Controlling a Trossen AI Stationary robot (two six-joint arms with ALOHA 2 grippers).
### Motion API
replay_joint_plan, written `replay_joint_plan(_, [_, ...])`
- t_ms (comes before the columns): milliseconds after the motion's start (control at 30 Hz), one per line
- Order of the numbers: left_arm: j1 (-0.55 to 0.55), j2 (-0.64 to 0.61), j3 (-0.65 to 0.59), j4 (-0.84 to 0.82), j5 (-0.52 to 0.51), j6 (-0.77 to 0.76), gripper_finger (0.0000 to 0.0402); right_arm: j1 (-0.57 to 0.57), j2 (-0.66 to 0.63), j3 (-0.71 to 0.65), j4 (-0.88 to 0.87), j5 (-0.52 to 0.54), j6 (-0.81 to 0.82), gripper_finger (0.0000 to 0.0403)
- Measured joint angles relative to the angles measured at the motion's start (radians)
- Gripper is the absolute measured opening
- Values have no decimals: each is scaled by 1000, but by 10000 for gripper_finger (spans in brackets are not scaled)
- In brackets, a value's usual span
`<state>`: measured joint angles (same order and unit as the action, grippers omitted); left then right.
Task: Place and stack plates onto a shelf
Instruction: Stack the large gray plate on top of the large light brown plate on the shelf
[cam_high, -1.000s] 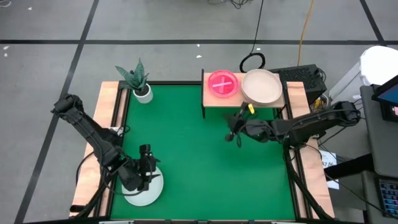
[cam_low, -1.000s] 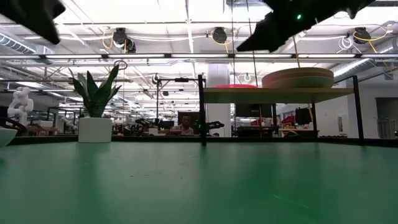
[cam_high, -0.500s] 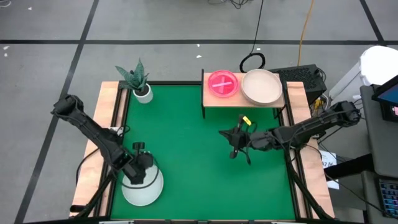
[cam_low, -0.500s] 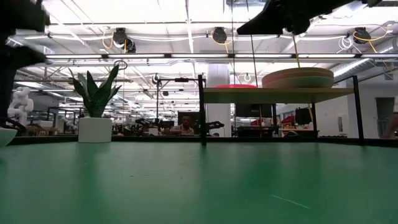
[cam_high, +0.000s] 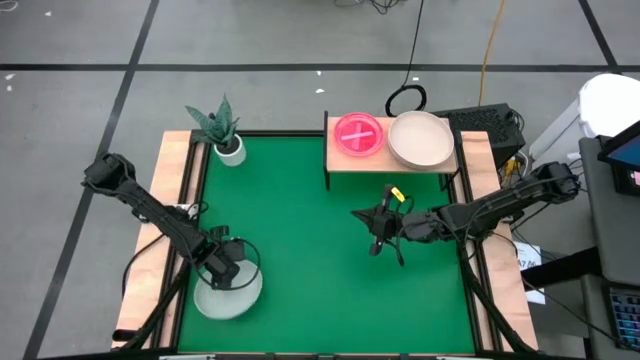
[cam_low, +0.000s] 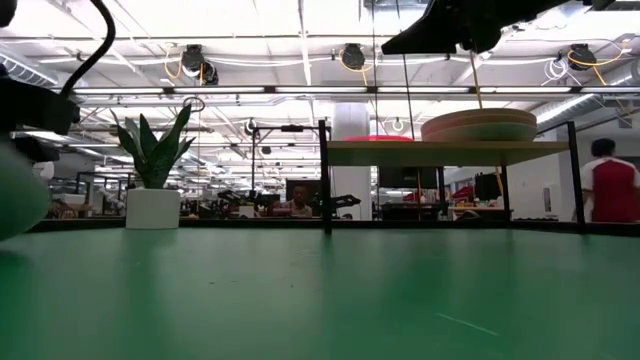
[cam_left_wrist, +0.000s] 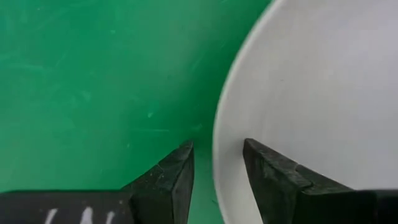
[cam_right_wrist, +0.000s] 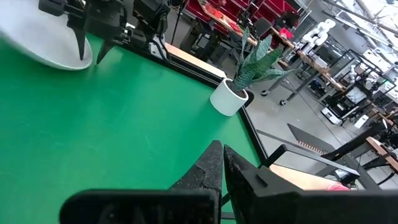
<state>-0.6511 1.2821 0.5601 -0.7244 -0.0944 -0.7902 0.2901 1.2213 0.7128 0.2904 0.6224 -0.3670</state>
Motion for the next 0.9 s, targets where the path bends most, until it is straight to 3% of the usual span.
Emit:
replay_joint_plan(100, [1,0,-8,29,1,21,128,0,0,0,0,0,7,0])
replay_joint_plan(400, [1,-6,6,38,-11,37,14,21,0,0,29,0,6,0])
replay_joint_plan(600, [0,-17,8,34,-30,33,10,37,0,0,57,-7,-5,0])
replay_joint_plan(667, [1,-29,17,25,-57,40,10,39,0,0,63,-56,-4,0])
replay_joint_plan(900, [5,-90,114,-64,-250,107,6,39,11,0,121,-103,12,0])
